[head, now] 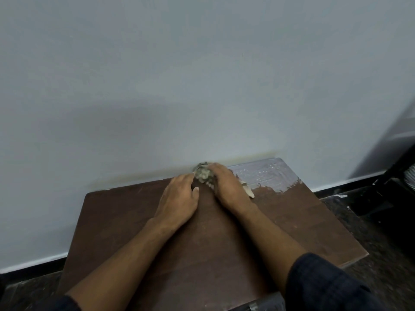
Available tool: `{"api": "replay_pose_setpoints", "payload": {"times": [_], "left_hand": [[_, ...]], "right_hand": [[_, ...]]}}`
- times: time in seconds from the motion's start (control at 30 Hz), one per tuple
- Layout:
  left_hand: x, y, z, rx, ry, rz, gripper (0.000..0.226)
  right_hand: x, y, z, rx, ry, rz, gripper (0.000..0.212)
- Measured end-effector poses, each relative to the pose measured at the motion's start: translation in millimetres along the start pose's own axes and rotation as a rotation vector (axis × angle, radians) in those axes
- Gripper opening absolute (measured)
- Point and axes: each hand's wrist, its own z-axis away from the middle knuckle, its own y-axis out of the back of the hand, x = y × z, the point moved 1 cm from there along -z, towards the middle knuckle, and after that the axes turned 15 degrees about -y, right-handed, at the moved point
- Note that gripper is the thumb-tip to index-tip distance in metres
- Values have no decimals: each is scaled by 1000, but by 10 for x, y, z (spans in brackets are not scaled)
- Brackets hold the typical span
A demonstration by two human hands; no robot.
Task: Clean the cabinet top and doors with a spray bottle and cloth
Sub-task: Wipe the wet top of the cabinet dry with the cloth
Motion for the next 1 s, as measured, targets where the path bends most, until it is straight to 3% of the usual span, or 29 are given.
{"api": "replay_pose_setpoints", "payload": {"times": [0.13,0.33,0.53,0.73,0.87,1.0], "left_hand": [[6,-28,10,3,-13,1,50],[335,-237,-222,-56,-101,26,49],[591,-419,-364,-109,-172,28,48],[790,-529,-459,-89,-189,74,37],[887,-554,-504,-140,-233,50,47],[882,-590,-565,-238,-271,-17,54]], "right_hand": [[182,115,-37,78,-111,-63,48],[447,310,400,-29,58,-24,48],[849,602,233,141,-173,-14,46],[990,696,643,75,-53,-27,48],[1319,972,420,248,-264,7,46],[1242,881,639,181,-184,30,46]]}}
